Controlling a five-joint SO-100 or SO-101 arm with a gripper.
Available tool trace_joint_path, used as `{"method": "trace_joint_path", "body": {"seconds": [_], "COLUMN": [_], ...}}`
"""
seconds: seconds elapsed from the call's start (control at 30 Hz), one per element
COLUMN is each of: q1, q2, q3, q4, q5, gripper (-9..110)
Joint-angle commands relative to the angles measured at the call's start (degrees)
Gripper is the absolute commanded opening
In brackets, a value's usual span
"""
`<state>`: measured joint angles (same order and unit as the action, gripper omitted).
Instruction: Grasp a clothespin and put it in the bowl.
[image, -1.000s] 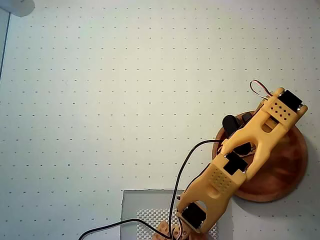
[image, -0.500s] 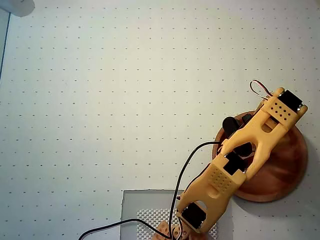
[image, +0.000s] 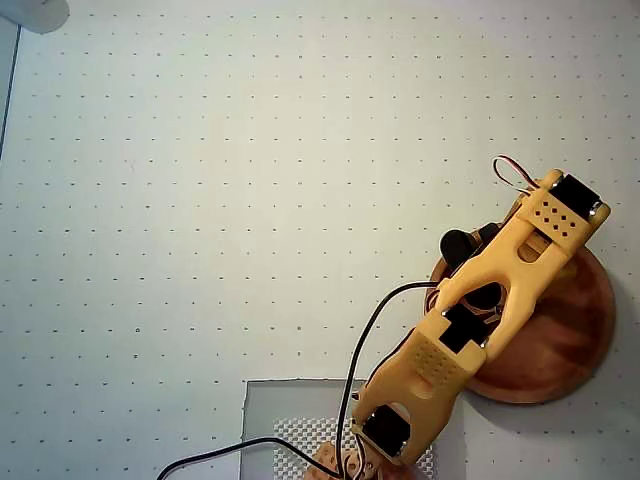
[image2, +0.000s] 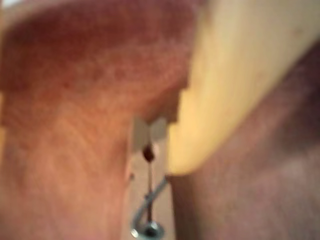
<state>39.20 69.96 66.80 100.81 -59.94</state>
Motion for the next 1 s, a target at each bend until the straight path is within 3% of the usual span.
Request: {"method": "trace_joint_path", "body": {"seconds": [0.0,0.27,0.5,0.57,0.73,0.97], "q1": [-2.2,-3.7,-9.1,-12.6,-25.3,-39.6], "q2": [13.2,24.3,31.6,33.4,35.3,34.8], "q3": [-2.7,-2.6,-3.5,-3.5,-3.7,-11.8], "q4": [2.0,2.0,1.9,1.8,1.8,0.4], "q5": [0.1,0.1,1.8,4.9,16.7,39.6], "gripper": [22,20,-1,-5,-2,-3]}}
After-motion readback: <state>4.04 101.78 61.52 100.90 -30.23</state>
